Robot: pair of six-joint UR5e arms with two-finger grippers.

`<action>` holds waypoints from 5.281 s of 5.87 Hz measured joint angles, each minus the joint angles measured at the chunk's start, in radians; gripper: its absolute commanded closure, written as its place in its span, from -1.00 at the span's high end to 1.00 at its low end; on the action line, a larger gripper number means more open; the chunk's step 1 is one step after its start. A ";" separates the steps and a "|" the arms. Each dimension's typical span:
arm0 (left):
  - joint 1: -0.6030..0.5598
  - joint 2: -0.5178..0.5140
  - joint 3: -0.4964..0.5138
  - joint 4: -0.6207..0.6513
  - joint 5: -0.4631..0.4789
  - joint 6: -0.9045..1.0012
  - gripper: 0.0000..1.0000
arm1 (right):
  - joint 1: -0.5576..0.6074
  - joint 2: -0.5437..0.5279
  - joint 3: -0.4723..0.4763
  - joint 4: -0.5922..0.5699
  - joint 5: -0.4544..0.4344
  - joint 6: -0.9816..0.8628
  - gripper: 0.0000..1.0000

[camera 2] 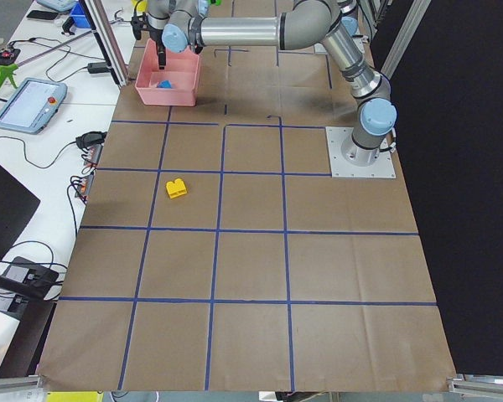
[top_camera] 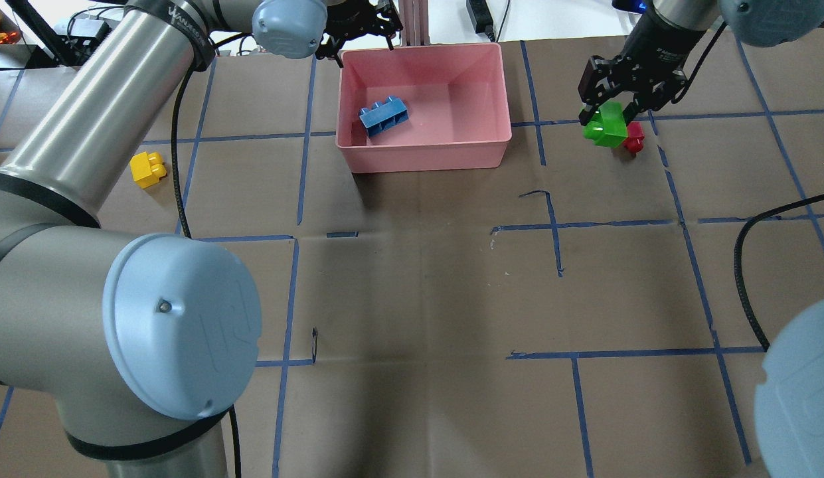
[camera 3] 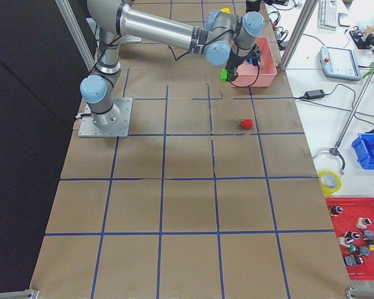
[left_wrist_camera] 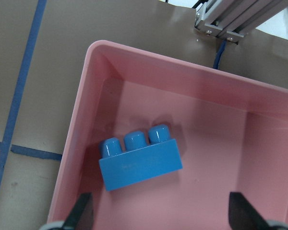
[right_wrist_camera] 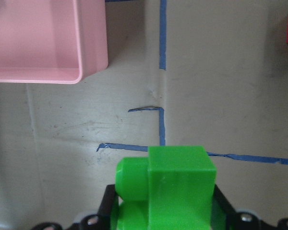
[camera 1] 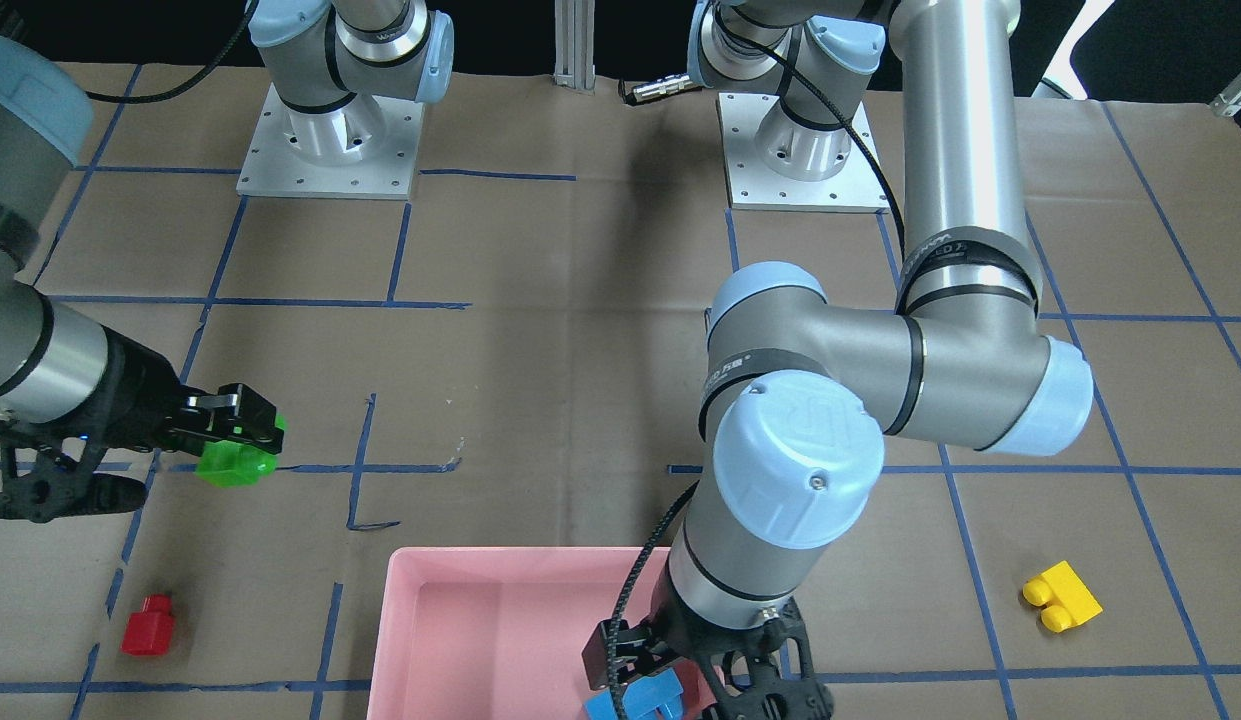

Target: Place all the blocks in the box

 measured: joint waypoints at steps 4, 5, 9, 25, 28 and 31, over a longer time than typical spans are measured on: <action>0.318 0.109 -0.014 -0.192 -0.026 0.483 0.99 | 0.222 0.198 -0.183 -0.214 0.132 0.324 -0.92; 0.395 0.097 -0.015 -0.191 0.010 0.578 0.99 | 0.259 0.288 -0.295 -0.256 0.134 0.348 -0.89; 0.537 0.045 -0.020 -0.164 0.098 0.561 0.99 | 0.318 0.417 -0.425 -0.365 0.118 0.386 0.98; 0.571 -0.015 -0.482 0.335 0.093 0.117 -0.19 | -0.159 0.241 0.175 -0.728 -0.189 -0.168 0.73; 0.571 0.011 -0.460 0.299 0.064 0.117 -0.55 | -0.161 0.291 0.165 -0.780 -0.187 -0.167 0.72; 0.525 0.110 -0.294 0.041 0.055 0.155 -0.61 | -0.160 0.306 0.157 -0.782 -0.185 -0.163 -0.49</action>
